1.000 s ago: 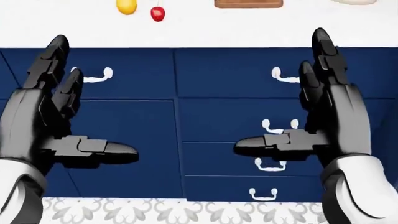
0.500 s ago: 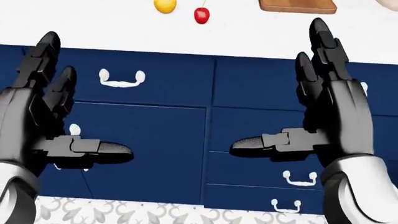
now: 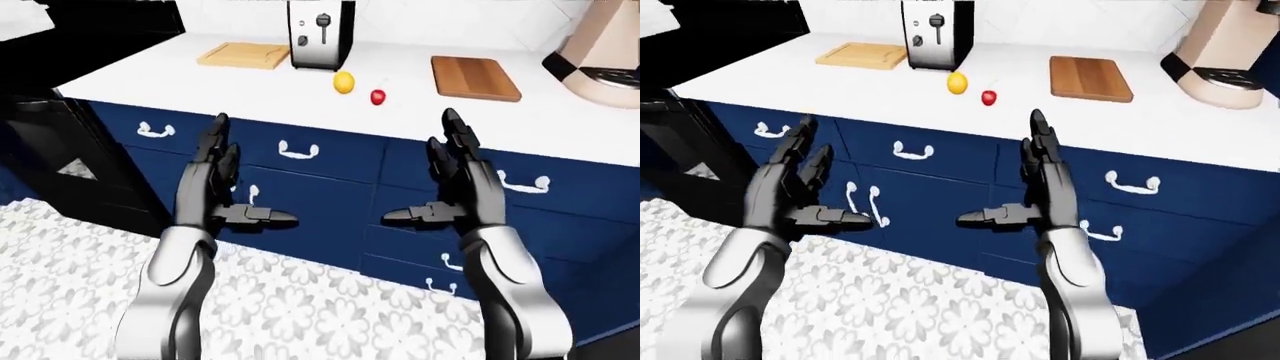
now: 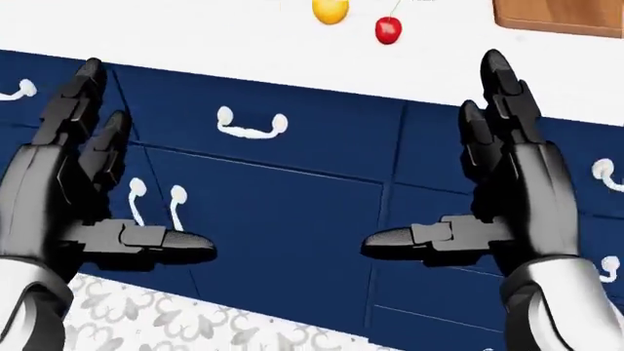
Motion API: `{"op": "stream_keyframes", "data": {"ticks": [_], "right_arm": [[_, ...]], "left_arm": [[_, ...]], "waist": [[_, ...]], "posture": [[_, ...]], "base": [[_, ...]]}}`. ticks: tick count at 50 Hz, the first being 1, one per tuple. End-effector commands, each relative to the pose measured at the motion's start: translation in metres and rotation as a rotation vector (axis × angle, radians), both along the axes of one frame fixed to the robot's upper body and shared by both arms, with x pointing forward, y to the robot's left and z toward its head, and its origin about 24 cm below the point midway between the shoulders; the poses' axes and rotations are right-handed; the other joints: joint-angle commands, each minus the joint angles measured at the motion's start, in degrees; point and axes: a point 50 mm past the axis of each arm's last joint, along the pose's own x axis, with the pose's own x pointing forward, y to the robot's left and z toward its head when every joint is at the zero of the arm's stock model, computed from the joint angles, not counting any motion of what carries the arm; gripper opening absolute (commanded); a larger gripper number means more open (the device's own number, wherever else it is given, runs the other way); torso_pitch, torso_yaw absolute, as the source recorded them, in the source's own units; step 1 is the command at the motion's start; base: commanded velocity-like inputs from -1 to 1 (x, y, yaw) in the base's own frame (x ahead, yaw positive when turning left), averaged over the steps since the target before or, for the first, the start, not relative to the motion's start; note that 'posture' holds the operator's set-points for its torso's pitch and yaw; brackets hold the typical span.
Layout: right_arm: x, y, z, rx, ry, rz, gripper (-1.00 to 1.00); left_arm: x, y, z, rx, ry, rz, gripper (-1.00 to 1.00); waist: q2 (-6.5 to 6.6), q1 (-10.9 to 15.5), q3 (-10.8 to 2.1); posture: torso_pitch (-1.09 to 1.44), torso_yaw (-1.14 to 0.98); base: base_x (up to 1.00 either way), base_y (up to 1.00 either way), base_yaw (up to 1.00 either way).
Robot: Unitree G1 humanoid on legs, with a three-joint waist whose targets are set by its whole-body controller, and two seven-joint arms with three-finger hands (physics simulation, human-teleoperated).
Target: Place the tangerine and the cherry on separate cutting boards.
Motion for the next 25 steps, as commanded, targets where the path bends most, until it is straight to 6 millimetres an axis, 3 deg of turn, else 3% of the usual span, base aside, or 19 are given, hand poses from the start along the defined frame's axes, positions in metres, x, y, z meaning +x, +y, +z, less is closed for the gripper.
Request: {"op": "stream_keyframes", "data": {"ticks": [1, 2, 4, 5, 6, 7, 8, 9, 10, 11, 20, 21, 25], "right_arm": [[-0.004, 0.002, 0.017, 0.003, -0.095, 0.017, 1.00], [-0.003, 0.003, 0.017, 0.001, -0.096, 0.020, 1.00], [-0.005, 0.004, 0.019, 0.000, -0.095, 0.032, 1.00], [-0.006, 0.004, 0.019, -0.003, -0.097, 0.033, 1.00], [-0.006, 0.005, 0.019, -0.007, -0.099, 0.034, 1.00], [-0.006, 0.005, 0.020, -0.008, -0.101, 0.033, 1.00], [-0.006, 0.004, 0.022, -0.006, -0.109, 0.029, 1.00], [-0.007, 0.004, 0.023, -0.009, -0.114, 0.023, 1.00], [-0.007, 0.003, 0.023, -0.005, -0.118, 0.021, 1.00], [-0.007, 0.002, 0.024, -0.004, -0.121, 0.016, 1.00], [-0.006, -0.003, 0.024, 0.007, -0.126, -0.017, 1.00], [-0.007, -0.003, 0.026, 0.008, -0.130, -0.020, 1.00], [-0.009, -0.005, 0.028, 0.012, -0.142, -0.033, 1.00]], "left_arm": [[-0.003, 0.001, 0.017, 0.008, -0.088, 0.008, 1.00], [-0.004, 0.001, 0.018, 0.008, -0.089, 0.008, 1.00], [-0.004, 0.001, 0.019, 0.008, -0.091, 0.008, 1.00], [-0.003, 0.001, 0.019, 0.008, -0.092, 0.008, 1.00], [-0.004, 0.001, 0.020, 0.008, -0.093, 0.009, 1.00], [-0.004, 0.001, 0.020, 0.008, -0.094, 0.009, 1.00], [-0.004, 0.001, 0.021, 0.008, -0.095, 0.009, 1.00], [-0.004, 0.002, 0.021, 0.008, -0.095, 0.009, 1.00], [-0.004, 0.002, 0.021, 0.008, -0.095, 0.010, 1.00], [-0.004, 0.002, 0.021, 0.008, -0.095, 0.010, 1.00], [-0.002, 0.000, 0.019, 0.012, -0.091, 0.007, 1.00], [-0.002, 0.000, 0.019, 0.012, -0.091, 0.007, 1.00], [-0.002, 0.000, 0.017, 0.012, -0.089, 0.006, 1.00]], "waist": [[0.40, -1.12, -1.41], [-2.14, 0.79, -1.06], [-3.46, 3.42, -1.24], [-0.64, 1.99, -2.45], [0.93, 1.91, -2.82], [4.55, 2.71, -2.69], [3.16, 2.79, -0.73], [3.18, 0.39, -0.36], [0.31, 2.07, -0.97], [-0.09, 2.08, -0.95], [-0.24, 0.02, -1.53], [-0.16, -0.02, -2.66], [-2.10, 0.06, -2.24]], "posture": [[0.00, 0.00], [0.00, 0.00], [0.00, 0.00], [0.00, 0.00], [0.00, 0.00], [0.00, 0.00], [0.00, 0.00], [0.00, 0.00], [0.00, 0.00], [0.00, 0.00], [0.00, 0.00], [0.00, 0.00], [0.00, 0.00]], "base": [[0.02, 1.00, 0.00], [0.02, 1.00, 0.00], [0.00, 0.50, 0.50], [0.00, 0.00, 1.00], [0.00, 0.00, 1.00], [0.00, 0.00, 1.00], [0.00, 0.00, 1.00], [0.00, 0.84, 0.00], [0.00, 0.19, 0.00], [0.00, 0.00, 0.00], [0.00, 0.00, 0.00], [0.09, 0.00, 0.00], [0.18, 0.00, 0.00]]}}
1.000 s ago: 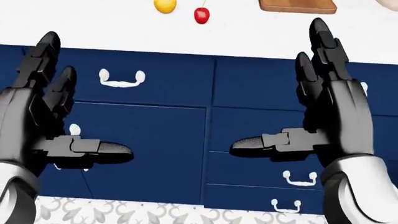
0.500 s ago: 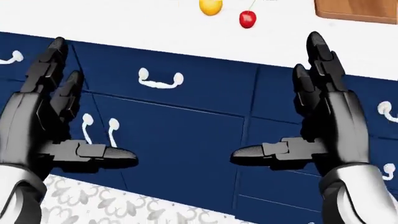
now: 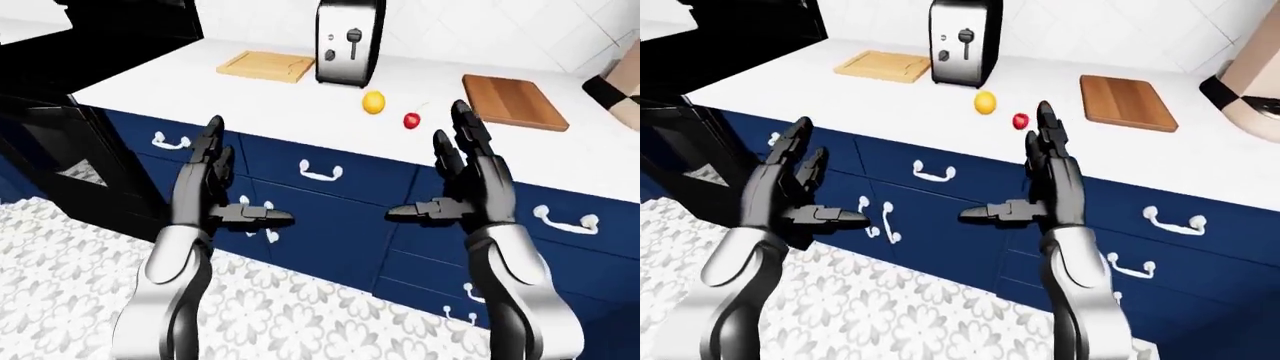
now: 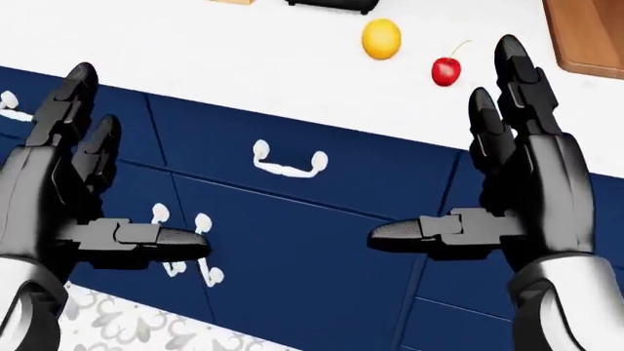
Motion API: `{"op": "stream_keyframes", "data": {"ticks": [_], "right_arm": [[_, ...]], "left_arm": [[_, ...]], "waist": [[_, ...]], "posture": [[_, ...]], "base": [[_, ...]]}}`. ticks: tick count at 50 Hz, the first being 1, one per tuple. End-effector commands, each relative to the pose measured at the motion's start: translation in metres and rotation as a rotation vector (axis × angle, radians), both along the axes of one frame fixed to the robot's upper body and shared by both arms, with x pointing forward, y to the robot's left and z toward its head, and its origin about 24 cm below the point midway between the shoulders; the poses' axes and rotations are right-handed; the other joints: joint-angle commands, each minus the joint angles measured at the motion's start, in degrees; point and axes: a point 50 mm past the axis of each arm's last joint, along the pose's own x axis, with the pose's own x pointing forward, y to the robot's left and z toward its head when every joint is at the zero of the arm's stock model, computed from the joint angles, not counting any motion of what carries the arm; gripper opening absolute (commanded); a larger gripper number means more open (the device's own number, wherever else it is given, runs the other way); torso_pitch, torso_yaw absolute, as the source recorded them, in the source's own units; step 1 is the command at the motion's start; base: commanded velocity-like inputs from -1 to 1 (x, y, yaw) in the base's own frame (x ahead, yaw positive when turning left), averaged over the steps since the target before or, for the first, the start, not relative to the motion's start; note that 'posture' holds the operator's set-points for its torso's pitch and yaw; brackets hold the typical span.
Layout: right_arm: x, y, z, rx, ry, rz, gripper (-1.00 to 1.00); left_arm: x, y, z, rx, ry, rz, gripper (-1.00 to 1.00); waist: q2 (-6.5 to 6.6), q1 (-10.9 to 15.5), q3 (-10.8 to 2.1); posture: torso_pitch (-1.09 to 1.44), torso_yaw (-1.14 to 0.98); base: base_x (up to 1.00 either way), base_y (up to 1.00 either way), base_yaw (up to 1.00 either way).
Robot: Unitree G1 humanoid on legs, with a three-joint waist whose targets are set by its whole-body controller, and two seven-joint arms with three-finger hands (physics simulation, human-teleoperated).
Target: Place the tangerine and the cherry on separate cutting boards.
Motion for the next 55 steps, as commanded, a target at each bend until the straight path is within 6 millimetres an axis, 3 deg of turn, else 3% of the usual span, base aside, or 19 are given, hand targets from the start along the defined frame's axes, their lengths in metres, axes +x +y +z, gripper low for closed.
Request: {"op": "stream_keyframes", "data": {"ticks": [1, 3, 4, 6, 10, 11, 12, 16, 22, 24, 27, 34, 37, 38, 39, 47, 51, 53, 55], "right_arm": [[-0.006, -0.004, 0.018, -0.003, -0.106, -0.024, 1.00], [-0.007, -0.005, 0.018, 0.009, -0.107, -0.022, 1.00], [-0.008, -0.005, 0.017, 0.014, -0.110, -0.014, 1.00], [-0.008, -0.006, 0.017, 0.016, -0.108, -0.019, 1.00], [-0.008, -0.007, 0.018, 0.003, -0.115, -0.035, 1.00], [-0.008, -0.007, 0.018, 0.002, -0.115, -0.037, 1.00], [-0.008, -0.007, 0.018, -0.003, -0.116, -0.039, 1.00], [-0.006, -0.006, 0.017, -0.024, -0.109, -0.042, 1.00], [-0.006, -0.005, 0.016, -0.028, -0.118, -0.032, 1.00], [-0.006, -0.004, 0.016, -0.028, -0.118, -0.031, 1.00], [-0.007, -0.004, 0.016, -0.024, -0.120, -0.032, 1.00], [-0.010, -0.007, 0.018, -0.020, -0.129, -0.044, 1.00], [-0.011, -0.009, 0.020, -0.017, -0.140, -0.046, 1.00], [-0.011, -0.010, 0.020, -0.016, -0.139, -0.048, 1.00], [-0.011, -0.010, 0.020, -0.014, -0.141, -0.050, 1.00], [-0.015, -0.012, 0.025, -0.016, -0.153, -0.057, 1.00], [-0.020, -0.013, 0.028, -0.016, -0.163, -0.064, 1.00], [-0.021, -0.014, 0.027, -0.014, -0.167, -0.065, 1.00], [-0.022, -0.015, 0.026, -0.010, -0.169, -0.063, 1.00]], "left_arm": [[-0.004, -0.005, 0.018, 0.003, -0.112, -0.027, 1.00], [-0.004, -0.005, 0.018, 0.004, -0.111, -0.028, 1.00], [-0.004, -0.005, 0.018, 0.003, -0.111, -0.028, 1.00], [-0.004, -0.005, 0.018, 0.004, -0.111, -0.028, 1.00], [-0.004, -0.006, 0.018, 0.004, -0.110, -0.029, 1.00], [-0.003, -0.006, 0.017, 0.004, -0.110, -0.029, 1.00], [-0.004, -0.006, 0.017, 0.006, -0.110, -0.031, 1.00], [-0.005, -0.006, 0.019, 0.006, -0.113, -0.029, 1.00], [-0.004, -0.005, 0.019, 0.004, -0.112, -0.028, 1.00], [-0.004, -0.005, 0.018, 0.003, -0.111, -0.027, 1.00], [-0.004, -0.005, 0.017, 0.004, -0.111, -0.027, 1.00], [-0.003, -0.005, 0.017, 0.004, -0.112, -0.028, 1.00], [-0.003, -0.005, 0.017, 0.004, -0.112, -0.026, 1.00], [-0.003, -0.005, 0.017, 0.004, -0.113, -0.026, 1.00], [-0.004, -0.005, 0.018, 0.004, -0.114, -0.027, 1.00], [-0.005, -0.005, 0.021, 0.002, -0.118, -0.026, 1.00], [-0.006, -0.004, 0.021, 0.003, -0.119, -0.024, 1.00], [-0.006, -0.004, 0.020, 0.003, -0.119, -0.024, 1.00], [-0.005, -0.004, 0.020, 0.003, -0.119, -0.024, 1.00]], "waist": [[-0.18, -0.15, -0.88], [0.86, -1.27, -0.74], [-0.36, -1.15, -0.15], [-2.48, -1.05, -1.97], [-0.74, -1.21, -0.85], [2.01, -1.53, -0.59], [2.60, -2.48, -0.05], [0.73, -2.08, -0.61], [4.96, -1.86, -0.04], [3.61, -0.83, 0.35], [4.56, -0.63, 0.71], [1.48, 0.63, 0.00], [-3.52, 0.12, -1.91], [-0.99, -0.41, -0.54], [-2.54, 0.18, 0.31], [0.87, -2.06, 0.72], [4.79, -2.22, -1.74], [5.18, -2.22, 0.52], [4.34, -1.85, 0.26]], "posture": [[0.00, 0.00], [0.00, 0.00], [0.00, 0.00], [0.00, 0.00], [0.00, 0.00], [0.00, 0.00], [0.00, 0.00], [0.00, 0.00], [0.00, 0.00], [0.00, 0.00], [0.00, 0.00], [0.00, 0.00], [0.00, 0.00], [0.00, 0.00], [0.00, 0.00], [0.00, 0.00], [0.00, 0.00], [0.00, 0.00], [0.00, 0.00]], "base": [[0.24, -0.12, 0.00], [0.24, -0.11, -0.32], [0.01, 0.00, -1.00], [0.00, 0.00, -1.00], [0.00, -0.25, -0.75], [0.00, -0.24, 0.00], [0.00, 0.00, 0.00], [0.01, 0.00, 0.00], [0.34, 0.00, 0.00], [0.48, 0.00, 0.00], [0.49, 0.00, 0.00], [0.50, 0.00, 0.00], [0.37, 0.00, 0.00], [0.31, 0.00, 0.00], [0.31, 0.00, 0.00], [0.50, 0.00, 0.00], [0.04, 0.00, 0.00], [0.00, 0.00, 0.00], [0.00, 0.00, 0.00]]}}
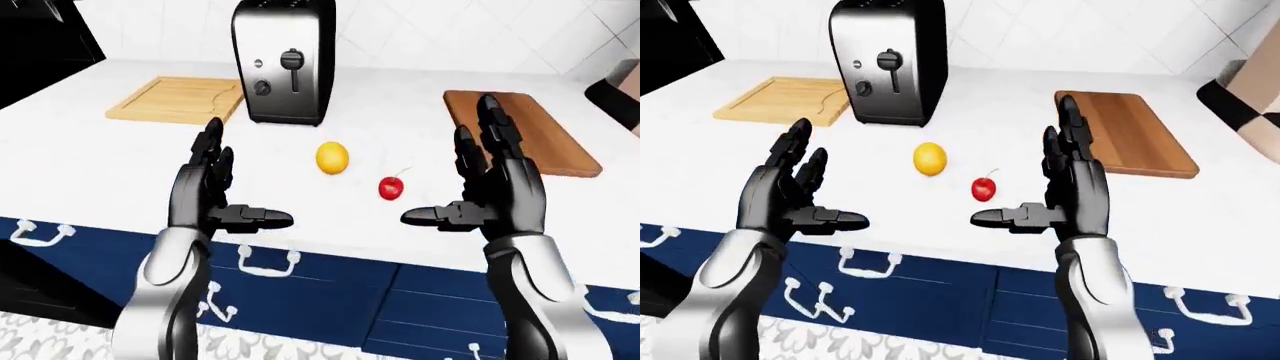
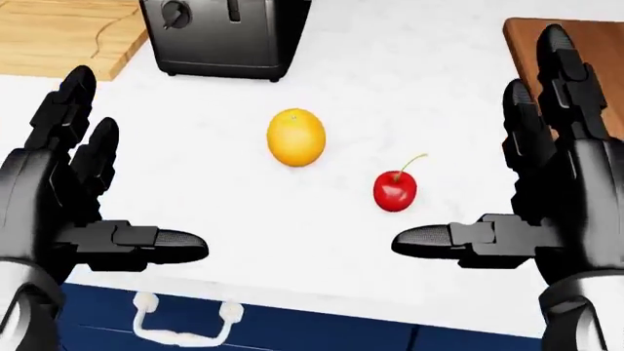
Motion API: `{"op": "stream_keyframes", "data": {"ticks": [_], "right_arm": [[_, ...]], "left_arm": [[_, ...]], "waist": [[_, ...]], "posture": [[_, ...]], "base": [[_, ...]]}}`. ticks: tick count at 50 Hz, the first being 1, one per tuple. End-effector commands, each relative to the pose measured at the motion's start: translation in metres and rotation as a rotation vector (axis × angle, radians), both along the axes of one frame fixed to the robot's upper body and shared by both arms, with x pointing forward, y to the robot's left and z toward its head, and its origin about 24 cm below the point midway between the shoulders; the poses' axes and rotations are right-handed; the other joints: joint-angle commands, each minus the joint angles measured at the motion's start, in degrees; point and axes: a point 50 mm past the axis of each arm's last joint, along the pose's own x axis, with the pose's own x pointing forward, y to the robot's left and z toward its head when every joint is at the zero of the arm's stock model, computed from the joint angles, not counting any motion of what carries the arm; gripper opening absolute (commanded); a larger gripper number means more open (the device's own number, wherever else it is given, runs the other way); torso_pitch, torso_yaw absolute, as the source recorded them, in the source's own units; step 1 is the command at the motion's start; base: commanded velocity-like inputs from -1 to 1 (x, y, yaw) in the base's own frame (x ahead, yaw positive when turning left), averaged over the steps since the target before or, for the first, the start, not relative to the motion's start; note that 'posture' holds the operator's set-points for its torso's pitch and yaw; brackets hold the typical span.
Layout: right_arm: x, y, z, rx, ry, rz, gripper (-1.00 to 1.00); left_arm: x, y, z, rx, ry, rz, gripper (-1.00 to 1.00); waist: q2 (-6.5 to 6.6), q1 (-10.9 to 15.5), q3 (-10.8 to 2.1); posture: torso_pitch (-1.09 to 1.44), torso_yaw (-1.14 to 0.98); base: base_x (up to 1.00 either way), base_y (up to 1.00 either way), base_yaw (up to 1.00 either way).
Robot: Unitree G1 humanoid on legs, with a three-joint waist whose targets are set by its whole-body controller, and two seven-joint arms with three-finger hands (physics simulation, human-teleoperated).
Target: Place the tangerine and the cherry on separate cutting boards.
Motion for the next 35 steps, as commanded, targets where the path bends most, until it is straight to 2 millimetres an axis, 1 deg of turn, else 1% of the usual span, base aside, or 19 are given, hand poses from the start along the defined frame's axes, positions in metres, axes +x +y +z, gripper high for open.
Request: {"op": "stream_keyframes", "data": {"ticks": [1, 3, 4, 5, 6, 7, 8, 9, 11, 13, 14, 16, 20, 26, 30, 35], "right_arm": [[-0.007, -0.002, 0.018, -0.014, -0.109, -0.018, 1.00], [-0.010, -0.001, 0.019, -0.020, -0.111, -0.018, 1.00], [-0.012, 0.000, 0.021, -0.022, -0.119, -0.014, 1.00], [-0.012, 0.000, 0.021, -0.024, -0.121, -0.015, 1.00], [-0.012, 0.000, 0.021, -0.024, -0.121, -0.016, 1.00], [-0.012, 0.000, 0.022, -0.028, -0.122, -0.021, 1.00], [-0.012, 0.000, 0.022, -0.028, -0.122, -0.022, 1.00], [-0.012, 0.000, 0.021, -0.029, -0.122, -0.021, 1.00], [-0.012, 0.000, 0.021, -0.030, -0.123, -0.021, 1.00], [-0.013, 0.000, 0.021, -0.032, -0.126, -0.024, 1.00], [-0.013, 0.000, 0.021, -0.034, -0.126, -0.025, 1.00], [-0.012, 0.000, 0.021, -0.033, -0.126, -0.026, 1.00], [-0.012, 0.000, 0.022, -0.042, -0.127, -0.028, 1.00], [-0.014, 0.004, 0.026, -0.086, -0.132, -0.028, 1.00], [-0.023, 0.009, 0.034, -0.139, -0.149, 0.001, 1.00], [-0.027, 0.014, 0.031, -0.199, -0.143, 0.035, 1.00]], "left_arm": [[-0.005, -0.006, 0.021, 0.006, -0.125, -0.029, 1.00], [-0.005, -0.005, 0.021, 0.005, -0.124, -0.027, 1.00], [-0.005, -0.005, 0.021, 0.004, -0.124, -0.027, 1.00], [-0.005, -0.004, 0.021, 0.003, -0.125, -0.027, 1.00], [-0.005, -0.004, 0.021, 0.003, -0.125, -0.027, 1.00], [-0.005, -0.004, 0.021, 0.003, -0.125, -0.026, 1.00], [-0.005, -0.004, 0.021, 0.002, -0.125, -0.025, 1.00], [-0.005, -0.003, 0.020, 0.002, -0.124, -0.025, 1.00], [-0.005, -0.003, 0.020, 0.002, -0.124, -0.025, 1.00], [-0.005, -0.004, 0.020, 0.003, -0.124, -0.026, 1.00], [-0.005, -0.004, 0.020, 0.002, -0.123, -0.026, 1.00], [-0.005, -0.004, 0.020, 0.002, -0.123, -0.026, 1.00], [-0.005, -0.004, 0.020, 0.002, -0.124, -0.027, 1.00], [-0.005, -0.004, 0.021, 0.000, -0.126, -0.025, 1.00], [-0.007, -0.004, 0.022, 0.001, -0.129, -0.026, 1.00], [-0.007, -0.004, 0.024, 0.002, -0.130, -0.026, 1.00]], "waist": [[-0.32, -0.27, -1.70], [-1.21, -0.16, -1.32], [-1.43, -0.35, -2.79], [-1.34, -1.10, -3.87], [-2.36, -1.03, -3.44], [-3.97, -0.92, -0.96], [-5.46, -0.36, -1.63], [-3.52, 0.05, -2.37], [-3.40, 0.17, -3.64], [-3.23, 0.01, -4.07], [-2.85, 0.02, -4.15], [-2.48, 0.24, -4.14], [-2.21, 0.34, -4.21], [-2.17, 0.32, -3.87], [-2.27, 0.39, -3.63], [-2.35, 0.54, -3.29]], "posture": [[0.00, 0.00], [0.00, 0.00], [0.00, 0.00], [0.00, 0.00], [0.00, 0.00], [0.00, 0.00], [0.00, 0.00], [0.00, 0.00], [0.00, 0.00], [0.00, 0.00], [0.00, 0.00], [0.00, 0.00], [0.00, 0.00], [0.00, 0.00], [0.00, 0.00], [0.00, 0.00]], "base": [[0.00, 0.00, 0.00], [0.00, 0.00, 0.00], [-0.88, 0.00, 0.00], [-0.89, 0.00, 0.00], [-0.86, 0.00, 0.00], [0.00, 0.00, 0.00], [0.00, 0.00, 0.00], [0.00, 0.00, 0.00], [0.00, 0.00, 0.00], [0.00, 0.00, 0.00], [0.00, 0.00, 0.00], [0.00, 0.00, 0.00], [0.00, 0.00, 0.00], [0.00, 0.00, 0.00], [0.00, 0.00, 0.00], [0.00, 0.00, 0.00]]}}
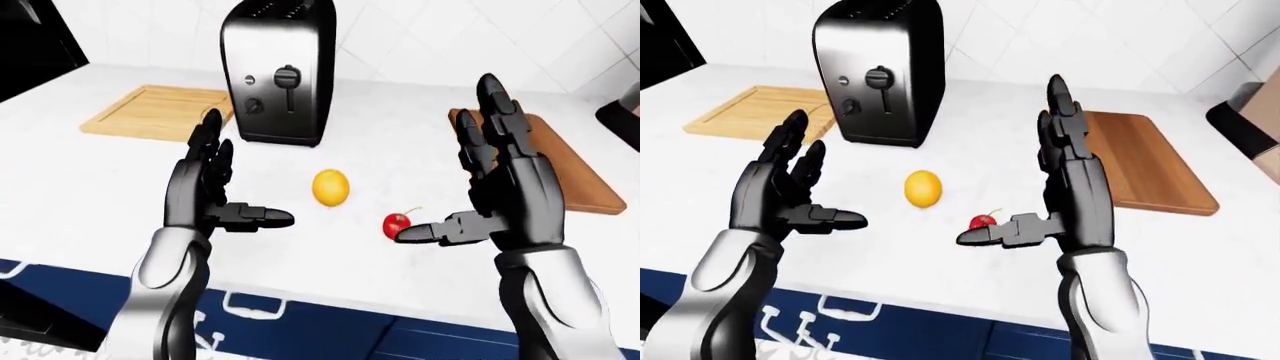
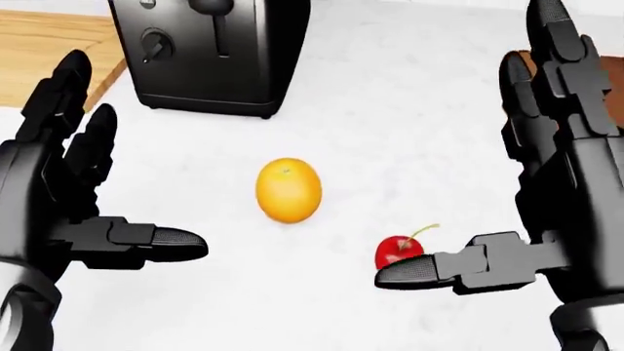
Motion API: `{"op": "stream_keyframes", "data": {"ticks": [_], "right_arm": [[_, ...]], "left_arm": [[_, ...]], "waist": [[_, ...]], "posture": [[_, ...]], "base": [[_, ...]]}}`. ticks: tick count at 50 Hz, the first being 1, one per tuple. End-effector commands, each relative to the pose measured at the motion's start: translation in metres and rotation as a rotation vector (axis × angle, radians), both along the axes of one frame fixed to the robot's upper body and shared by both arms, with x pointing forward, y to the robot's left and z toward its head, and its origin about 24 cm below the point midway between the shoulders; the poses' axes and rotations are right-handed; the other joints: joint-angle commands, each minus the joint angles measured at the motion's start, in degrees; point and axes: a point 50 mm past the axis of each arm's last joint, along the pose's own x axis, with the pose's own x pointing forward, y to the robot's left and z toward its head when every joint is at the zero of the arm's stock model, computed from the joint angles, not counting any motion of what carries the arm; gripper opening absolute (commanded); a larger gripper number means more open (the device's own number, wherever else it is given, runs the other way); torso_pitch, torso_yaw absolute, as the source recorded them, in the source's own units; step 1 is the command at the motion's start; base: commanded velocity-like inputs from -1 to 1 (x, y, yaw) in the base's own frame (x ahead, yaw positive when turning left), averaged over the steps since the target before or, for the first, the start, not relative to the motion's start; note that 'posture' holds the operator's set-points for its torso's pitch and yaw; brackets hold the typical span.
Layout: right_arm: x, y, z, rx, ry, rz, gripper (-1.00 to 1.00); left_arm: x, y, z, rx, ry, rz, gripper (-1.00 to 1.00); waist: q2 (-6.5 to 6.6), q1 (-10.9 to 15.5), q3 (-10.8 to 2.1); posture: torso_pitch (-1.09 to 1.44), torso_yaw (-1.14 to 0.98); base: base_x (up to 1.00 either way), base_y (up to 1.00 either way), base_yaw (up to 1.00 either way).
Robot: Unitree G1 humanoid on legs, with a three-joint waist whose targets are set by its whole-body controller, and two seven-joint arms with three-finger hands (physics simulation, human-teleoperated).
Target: Place the tangerine and the cherry on separate cutting boards.
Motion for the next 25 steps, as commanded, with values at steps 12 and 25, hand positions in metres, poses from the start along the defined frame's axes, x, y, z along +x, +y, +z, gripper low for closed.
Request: {"op": "stream_keyframes", "data": {"ticks": [12, 25], "right_arm": [[0.022, 0.013, -0.022, -0.116, 0.104, 0.009, 1.00], [0.030, 0.018, -0.038, -0.196, 0.115, 0.007, 1.00]], "left_arm": [[-0.002, -0.002, 0.010, 0.003, -0.075, -0.009, 1.00], [-0.002, 0.000, 0.011, 0.001, -0.076, -0.007, 1.00]], "waist": [[0.11, 0.41, -0.93], [0.53, 0.24, -1.40]], "posture": [[0.00, 0.00], [0.00, 0.00]], "base": [[0.00, 0.00, 0.00], [0.00, 0.00, 0.00]]}}
